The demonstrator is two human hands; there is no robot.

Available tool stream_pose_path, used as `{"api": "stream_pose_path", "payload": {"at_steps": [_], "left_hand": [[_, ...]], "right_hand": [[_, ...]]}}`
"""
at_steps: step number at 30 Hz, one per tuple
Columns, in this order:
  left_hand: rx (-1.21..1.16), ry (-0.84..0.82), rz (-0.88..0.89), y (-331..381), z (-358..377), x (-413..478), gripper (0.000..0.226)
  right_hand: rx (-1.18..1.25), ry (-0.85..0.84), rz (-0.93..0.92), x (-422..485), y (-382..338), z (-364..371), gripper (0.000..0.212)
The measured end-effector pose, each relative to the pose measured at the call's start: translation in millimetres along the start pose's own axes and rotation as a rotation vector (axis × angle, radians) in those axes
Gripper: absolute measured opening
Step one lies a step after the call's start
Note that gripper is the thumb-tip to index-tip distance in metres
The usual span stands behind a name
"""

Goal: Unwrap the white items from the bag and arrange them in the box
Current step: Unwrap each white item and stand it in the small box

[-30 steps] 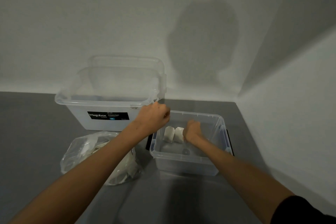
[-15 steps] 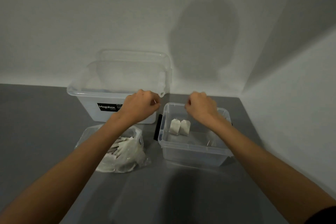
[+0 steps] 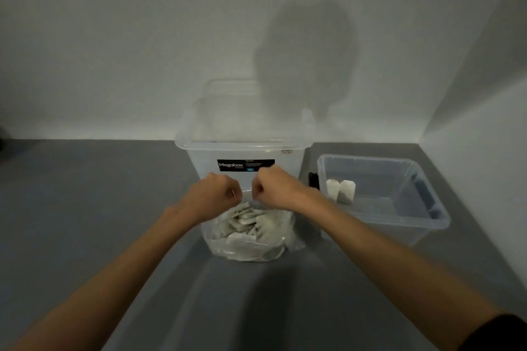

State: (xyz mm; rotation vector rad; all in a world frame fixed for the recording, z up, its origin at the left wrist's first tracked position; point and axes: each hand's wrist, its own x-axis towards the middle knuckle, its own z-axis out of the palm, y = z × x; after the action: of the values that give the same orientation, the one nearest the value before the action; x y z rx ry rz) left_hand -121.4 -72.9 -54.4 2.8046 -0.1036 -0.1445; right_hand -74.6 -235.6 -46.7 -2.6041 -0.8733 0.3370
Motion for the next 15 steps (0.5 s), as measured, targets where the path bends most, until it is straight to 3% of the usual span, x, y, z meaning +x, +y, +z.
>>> {"api": "stream_pose_path", "payload": {"at_steps": [8, 11, 15], "left_hand": [[-0.09, -0.019, 0.121, -34, 17, -7, 0.014], [-0.143, -0.012, 0.165, -42, 17, -5, 0.014], [-0.278, 0.004, 0.178, -45, 17, -2, 0.012]], "right_hand": [[-0.281, -0.103, 0.144, 13, -2, 68, 0.019], [-0.204, -0.013, 0.177, 10, -3, 61, 0.017], [0.081, 0.171, 0.204, 0, -6, 41, 0.01]]}}
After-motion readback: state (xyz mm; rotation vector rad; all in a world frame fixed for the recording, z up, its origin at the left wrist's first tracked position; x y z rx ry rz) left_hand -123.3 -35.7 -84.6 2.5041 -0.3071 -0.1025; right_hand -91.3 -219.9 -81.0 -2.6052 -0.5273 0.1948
